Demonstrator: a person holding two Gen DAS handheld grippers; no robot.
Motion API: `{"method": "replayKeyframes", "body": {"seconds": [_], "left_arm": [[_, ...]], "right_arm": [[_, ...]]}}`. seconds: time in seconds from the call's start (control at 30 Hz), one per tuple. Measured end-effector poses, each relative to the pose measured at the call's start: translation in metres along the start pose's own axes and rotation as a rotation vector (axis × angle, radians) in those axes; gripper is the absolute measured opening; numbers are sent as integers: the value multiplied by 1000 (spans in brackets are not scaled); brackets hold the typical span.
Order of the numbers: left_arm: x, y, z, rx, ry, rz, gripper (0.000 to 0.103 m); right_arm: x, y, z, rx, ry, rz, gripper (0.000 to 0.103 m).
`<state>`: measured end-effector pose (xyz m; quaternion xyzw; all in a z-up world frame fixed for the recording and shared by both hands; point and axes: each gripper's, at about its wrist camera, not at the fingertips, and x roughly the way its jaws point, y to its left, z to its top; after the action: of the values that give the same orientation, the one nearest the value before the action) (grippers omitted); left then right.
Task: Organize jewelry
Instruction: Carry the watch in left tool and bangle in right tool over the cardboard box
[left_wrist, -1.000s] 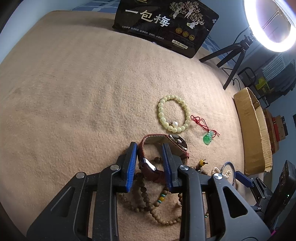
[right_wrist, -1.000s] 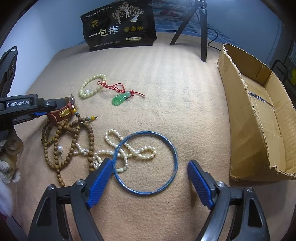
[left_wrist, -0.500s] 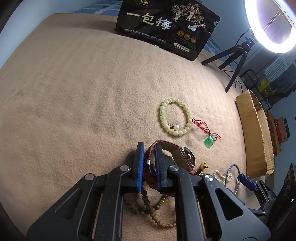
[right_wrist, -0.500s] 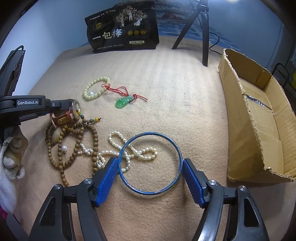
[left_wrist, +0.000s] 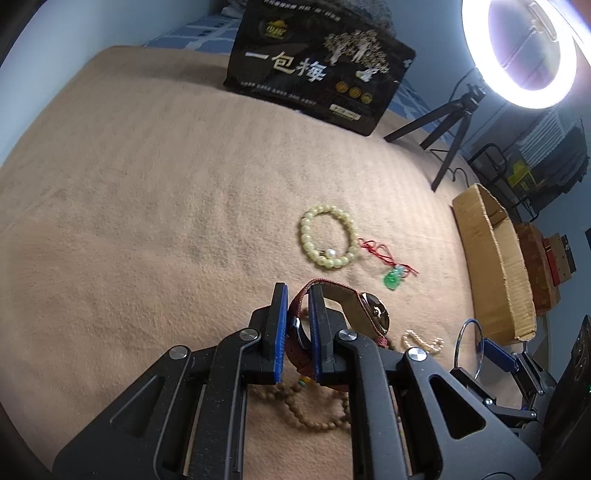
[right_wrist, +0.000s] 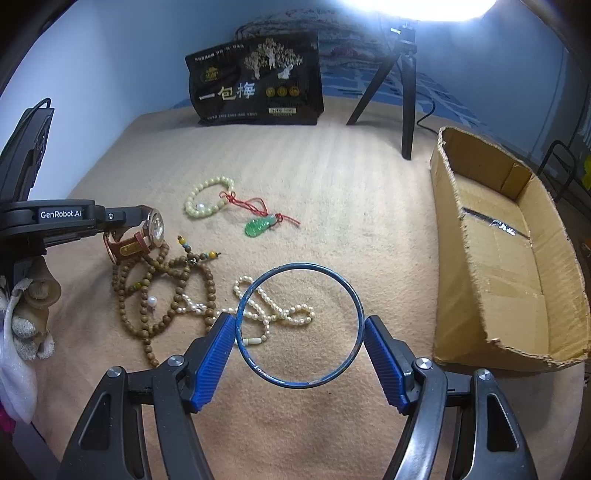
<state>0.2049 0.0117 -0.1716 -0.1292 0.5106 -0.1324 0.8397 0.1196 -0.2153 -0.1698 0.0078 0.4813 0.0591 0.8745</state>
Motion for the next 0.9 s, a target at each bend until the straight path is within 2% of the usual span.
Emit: {"method": "replayKeyframes", "body": {"seconds": [0.37, 0.9], "left_arm": [[-22, -41, -6, 58, -30, -55, 9], [-37, -141, -8, 181, -62, -168, 9]], "right_arm": [[-40, -18, 4, 7, -71, -4, 73], [-80, -110, 27, 100, -134, -99, 73]]}}
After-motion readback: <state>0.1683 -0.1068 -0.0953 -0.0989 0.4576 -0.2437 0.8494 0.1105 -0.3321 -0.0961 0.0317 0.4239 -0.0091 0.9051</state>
